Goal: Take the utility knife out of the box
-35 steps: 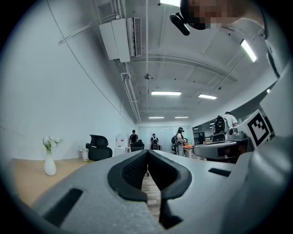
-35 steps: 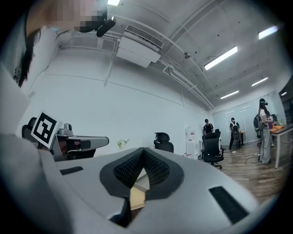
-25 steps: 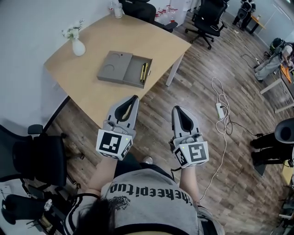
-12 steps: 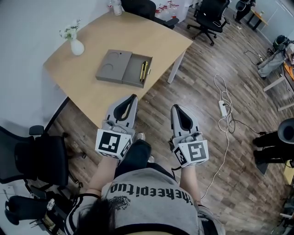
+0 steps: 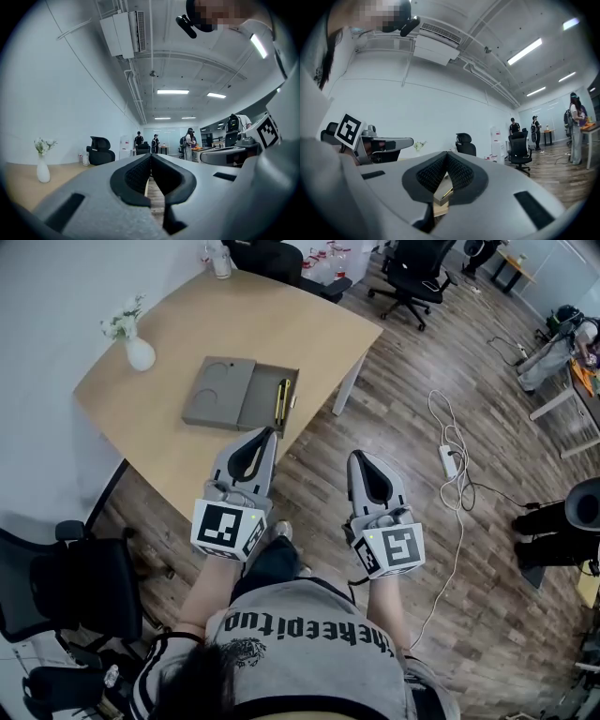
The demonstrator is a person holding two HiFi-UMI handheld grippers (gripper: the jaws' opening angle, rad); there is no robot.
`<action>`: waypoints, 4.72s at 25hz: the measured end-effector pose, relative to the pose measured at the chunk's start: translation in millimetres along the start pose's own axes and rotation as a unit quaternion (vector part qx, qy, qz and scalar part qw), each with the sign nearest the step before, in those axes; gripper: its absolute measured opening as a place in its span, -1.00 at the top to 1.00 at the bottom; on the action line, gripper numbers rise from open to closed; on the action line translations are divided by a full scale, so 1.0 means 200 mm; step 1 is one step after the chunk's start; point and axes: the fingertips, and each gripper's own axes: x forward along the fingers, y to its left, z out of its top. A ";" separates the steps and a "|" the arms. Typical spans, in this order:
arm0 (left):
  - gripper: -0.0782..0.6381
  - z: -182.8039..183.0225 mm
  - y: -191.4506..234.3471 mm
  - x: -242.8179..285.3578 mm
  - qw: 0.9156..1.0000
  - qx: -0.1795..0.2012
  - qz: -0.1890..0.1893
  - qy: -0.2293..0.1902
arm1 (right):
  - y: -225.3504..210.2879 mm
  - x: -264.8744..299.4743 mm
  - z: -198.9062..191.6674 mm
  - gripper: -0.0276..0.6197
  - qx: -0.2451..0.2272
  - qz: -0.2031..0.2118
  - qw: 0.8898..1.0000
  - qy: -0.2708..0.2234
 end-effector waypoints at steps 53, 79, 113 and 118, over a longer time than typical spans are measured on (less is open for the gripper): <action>0.73 -0.56 0.68 0.90 0.990 -0.053 -0.013 0.128 | -0.48 1.02 -0.11 0.90 -0.008 -0.015 0.999 0.037; 0.60 -1.41 0.74 1.02 0.929 -0.134 0.072 0.338 | -0.64 1.51 -0.29 0.90 0.017 0.118 0.990 0.080; 0.25 -1.79 0.74 0.95 0.876 -0.169 0.114 0.437 | -0.67 1.66 -0.40 0.90 0.024 0.169 0.980 0.100; 0.25 -1.78 0.75 0.95 0.876 -0.164 0.119 0.438 | -0.66 1.67 -0.40 0.90 0.025 0.172 0.980 0.101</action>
